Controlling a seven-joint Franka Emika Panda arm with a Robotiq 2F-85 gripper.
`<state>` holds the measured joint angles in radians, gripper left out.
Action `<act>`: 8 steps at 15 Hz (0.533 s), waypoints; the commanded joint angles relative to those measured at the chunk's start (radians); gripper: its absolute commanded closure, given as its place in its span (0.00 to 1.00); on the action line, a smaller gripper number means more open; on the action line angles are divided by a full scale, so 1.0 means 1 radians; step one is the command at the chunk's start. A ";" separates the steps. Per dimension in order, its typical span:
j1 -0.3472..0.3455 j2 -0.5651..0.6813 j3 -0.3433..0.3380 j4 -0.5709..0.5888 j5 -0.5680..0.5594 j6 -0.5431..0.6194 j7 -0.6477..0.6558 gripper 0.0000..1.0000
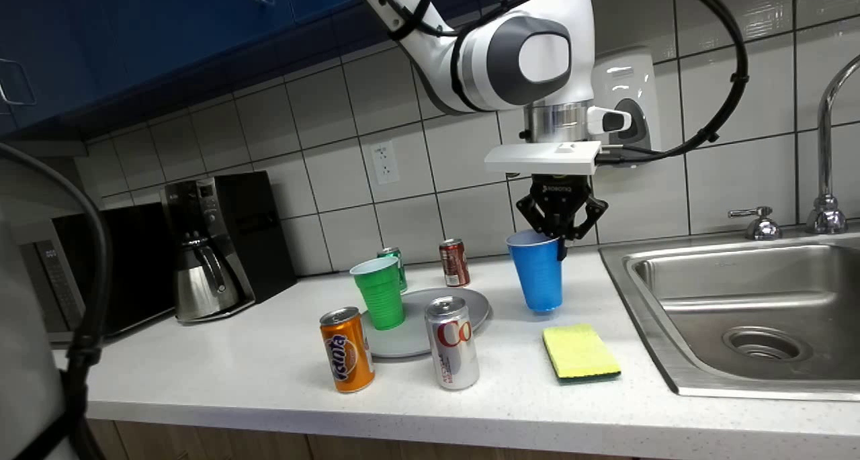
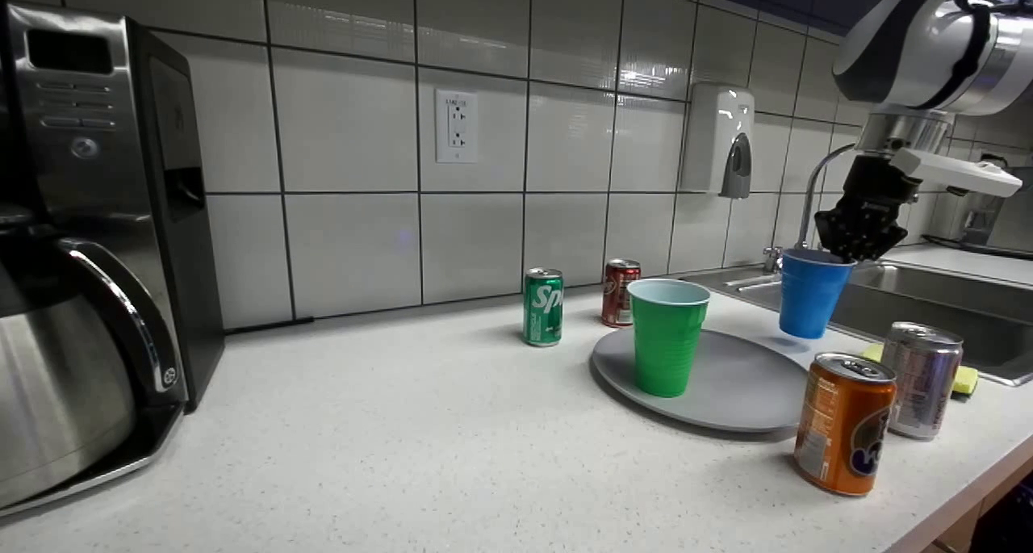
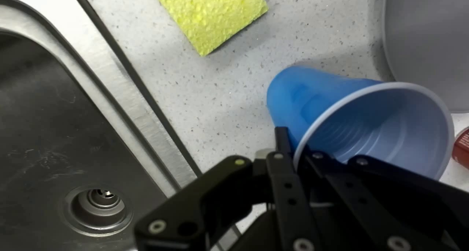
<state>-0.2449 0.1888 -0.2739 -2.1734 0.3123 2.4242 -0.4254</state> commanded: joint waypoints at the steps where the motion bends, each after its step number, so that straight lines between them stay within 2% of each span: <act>1: -0.050 0.044 0.038 0.060 0.004 -0.045 -0.020 0.99; 4: -0.062 0.061 0.048 0.072 0.001 -0.046 -0.016 0.98; 5: -0.066 0.064 0.051 0.076 0.001 -0.048 -0.015 0.71; 6: -0.069 0.065 0.053 0.077 0.001 -0.047 -0.013 0.69; 8: -0.074 0.061 0.059 0.076 0.002 -0.045 -0.013 0.56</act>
<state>-0.2822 0.2449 -0.2445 -2.1304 0.3122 2.4174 -0.4254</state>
